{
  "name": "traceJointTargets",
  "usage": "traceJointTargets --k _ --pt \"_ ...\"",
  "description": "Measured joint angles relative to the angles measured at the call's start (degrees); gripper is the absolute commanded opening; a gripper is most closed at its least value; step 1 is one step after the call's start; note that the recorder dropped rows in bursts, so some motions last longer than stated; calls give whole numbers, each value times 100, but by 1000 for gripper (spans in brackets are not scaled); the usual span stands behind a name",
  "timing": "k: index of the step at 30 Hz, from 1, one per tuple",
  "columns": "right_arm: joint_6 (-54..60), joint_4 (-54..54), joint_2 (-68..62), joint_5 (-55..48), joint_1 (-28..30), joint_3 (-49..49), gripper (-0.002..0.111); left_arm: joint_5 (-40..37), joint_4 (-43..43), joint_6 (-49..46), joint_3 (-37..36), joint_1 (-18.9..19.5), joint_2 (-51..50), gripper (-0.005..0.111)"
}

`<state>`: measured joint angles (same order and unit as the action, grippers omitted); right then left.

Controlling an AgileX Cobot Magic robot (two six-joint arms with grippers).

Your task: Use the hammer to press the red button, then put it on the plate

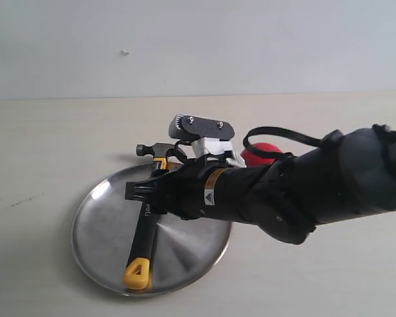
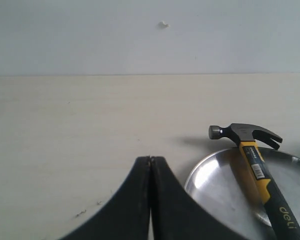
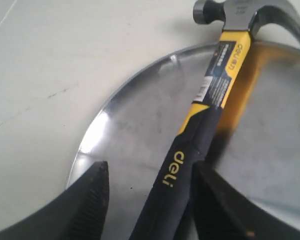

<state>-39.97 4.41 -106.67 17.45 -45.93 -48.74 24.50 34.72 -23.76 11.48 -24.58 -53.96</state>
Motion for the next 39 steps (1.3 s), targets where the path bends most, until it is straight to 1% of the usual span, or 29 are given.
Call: traceJointTargets --k 3,6,7,15,18,33,37,39 --pt "634 -180 375 -302 0 0 25 0 0 0 0 0 0 0" --pt "1098 -245 748 -624 0 0 3 0 0 0 0 0 0 0" --pt "1236 -260 876 -728 0 0 0 0 0 0 0 0 0 0" --pt "2135 -282 1697 -1371 0 0 0 0 0 0 0 0 0 0" --pt "2388 -282 1962 -1445 0 77 0 0 0 0 0 0 0 0" --pt "2901 -294 3765 -307 0 1890 0 0 0 0 0 0 0 0" --pt "2914 -303 4335 -204 0 2303 0 0 0 0 0 0 0 0" --pt "2914 -303 4580 -323 0 2439 0 0 0 0 0 0 0 0"
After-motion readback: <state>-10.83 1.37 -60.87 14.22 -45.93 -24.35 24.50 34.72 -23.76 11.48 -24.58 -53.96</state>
